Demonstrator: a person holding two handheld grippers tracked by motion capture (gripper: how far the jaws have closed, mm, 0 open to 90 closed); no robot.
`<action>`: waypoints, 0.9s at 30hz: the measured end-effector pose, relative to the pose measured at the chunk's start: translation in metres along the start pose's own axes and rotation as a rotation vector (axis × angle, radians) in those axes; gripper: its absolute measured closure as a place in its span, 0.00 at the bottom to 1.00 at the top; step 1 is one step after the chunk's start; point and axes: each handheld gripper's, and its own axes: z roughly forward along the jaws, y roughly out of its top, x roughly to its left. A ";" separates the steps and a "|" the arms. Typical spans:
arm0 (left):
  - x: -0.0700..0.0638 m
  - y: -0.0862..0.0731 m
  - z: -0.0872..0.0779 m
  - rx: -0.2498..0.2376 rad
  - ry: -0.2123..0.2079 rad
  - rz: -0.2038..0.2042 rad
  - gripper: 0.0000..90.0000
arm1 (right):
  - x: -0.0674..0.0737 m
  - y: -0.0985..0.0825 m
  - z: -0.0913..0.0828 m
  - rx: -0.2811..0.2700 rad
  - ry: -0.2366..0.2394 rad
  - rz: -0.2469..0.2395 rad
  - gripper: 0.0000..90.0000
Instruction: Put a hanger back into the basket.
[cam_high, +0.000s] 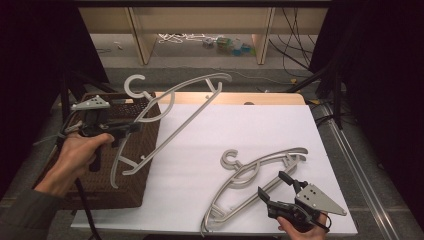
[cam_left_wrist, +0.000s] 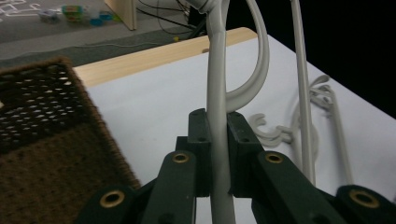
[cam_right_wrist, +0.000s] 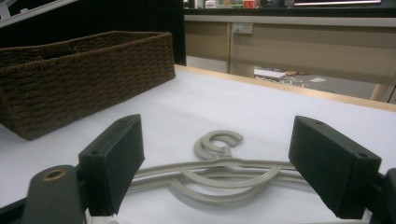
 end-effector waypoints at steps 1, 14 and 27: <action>0.008 0.001 -0.005 -0.011 0.007 -0.004 0.91 | 0.000 0.000 0.000 0.008 -0.007 0.003 0.21; 0.067 -0.005 -0.035 -0.043 0.203 0.009 0.91 | 0.001 0.000 0.000 0.004 0.004 0.004 0.21; 0.114 -0.043 -0.063 -0.018 0.335 0.031 0.91 | 0.001 -0.001 0.002 -0.002 0.001 0.009 0.21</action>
